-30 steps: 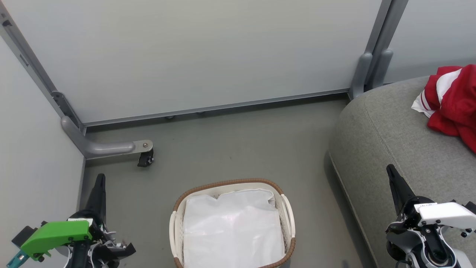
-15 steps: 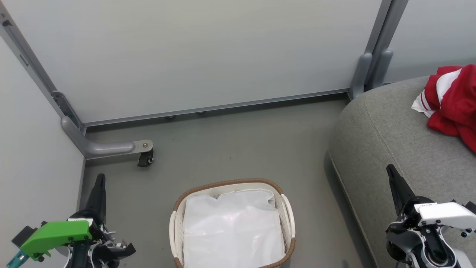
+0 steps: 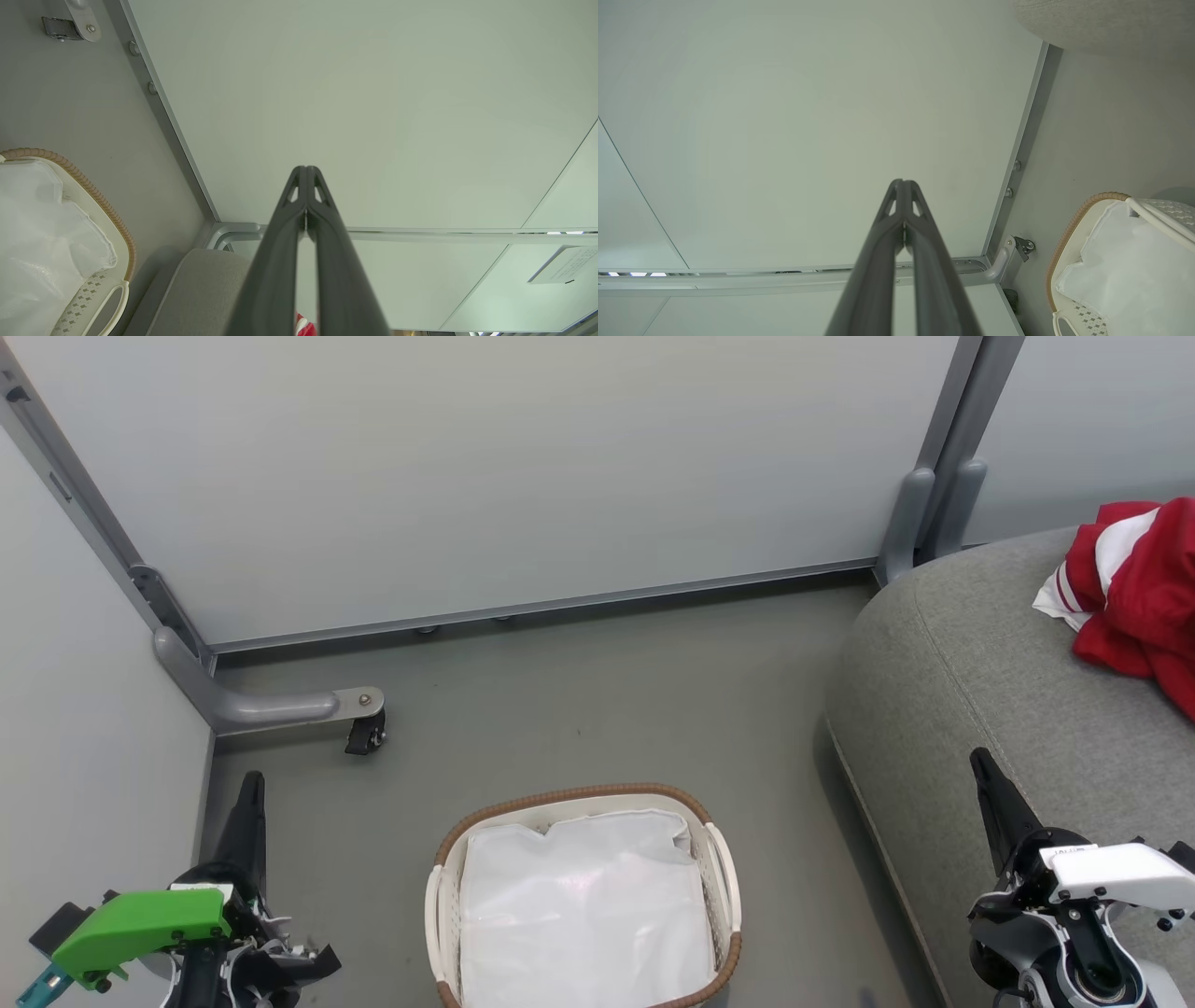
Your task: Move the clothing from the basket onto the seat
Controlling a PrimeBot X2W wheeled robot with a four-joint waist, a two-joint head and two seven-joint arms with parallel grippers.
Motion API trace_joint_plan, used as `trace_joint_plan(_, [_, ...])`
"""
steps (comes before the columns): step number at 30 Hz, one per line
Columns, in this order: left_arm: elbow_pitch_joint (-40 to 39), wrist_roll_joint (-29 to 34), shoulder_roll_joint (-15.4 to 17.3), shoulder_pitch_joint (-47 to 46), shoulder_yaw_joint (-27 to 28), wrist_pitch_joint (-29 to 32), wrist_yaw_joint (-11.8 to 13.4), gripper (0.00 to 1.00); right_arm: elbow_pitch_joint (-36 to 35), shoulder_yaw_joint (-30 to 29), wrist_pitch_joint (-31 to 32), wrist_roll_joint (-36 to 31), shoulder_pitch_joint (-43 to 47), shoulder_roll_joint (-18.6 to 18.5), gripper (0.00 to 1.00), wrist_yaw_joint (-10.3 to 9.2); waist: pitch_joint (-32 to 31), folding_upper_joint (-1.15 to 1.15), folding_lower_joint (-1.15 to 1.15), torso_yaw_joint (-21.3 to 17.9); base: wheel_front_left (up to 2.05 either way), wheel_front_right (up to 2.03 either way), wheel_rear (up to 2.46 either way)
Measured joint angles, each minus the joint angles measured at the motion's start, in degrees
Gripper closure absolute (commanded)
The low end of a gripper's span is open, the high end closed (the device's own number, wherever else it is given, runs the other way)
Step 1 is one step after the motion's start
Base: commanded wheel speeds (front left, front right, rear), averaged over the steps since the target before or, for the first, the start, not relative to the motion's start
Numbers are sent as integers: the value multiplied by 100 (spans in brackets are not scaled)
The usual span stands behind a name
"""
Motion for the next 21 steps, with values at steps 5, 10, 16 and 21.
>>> trace_joint_plan(5, [0, 0, 0, 0, 0, 0, 0, 100, 0, 0, 0, 0, 0, 0, 100, 0, 0, 0, 0, 0, 0, 0, 0])
trace_joint_plan(10, [0, 0, 0, 0, 0, 0, 0, 100, 0, 0, 0, 0, 0, 0, 100, 0, 0, 0, 0, 0, 0, 0, 0])
trace_joint_plan(16, [0, 0, 0, 0, 0, 0, 0, 100, 0, 0, 0, 0, 0, 0, 100, 0, 0, 0, 0, 0, 0, 0, 0])
trace_joint_plan(21, [0, 0, 0, 0, 0, 0, 0, 100, 0, 0, 0, 0, 0, 0, 100, 0, 0, 0, 0, 0, 0, 0, 0])
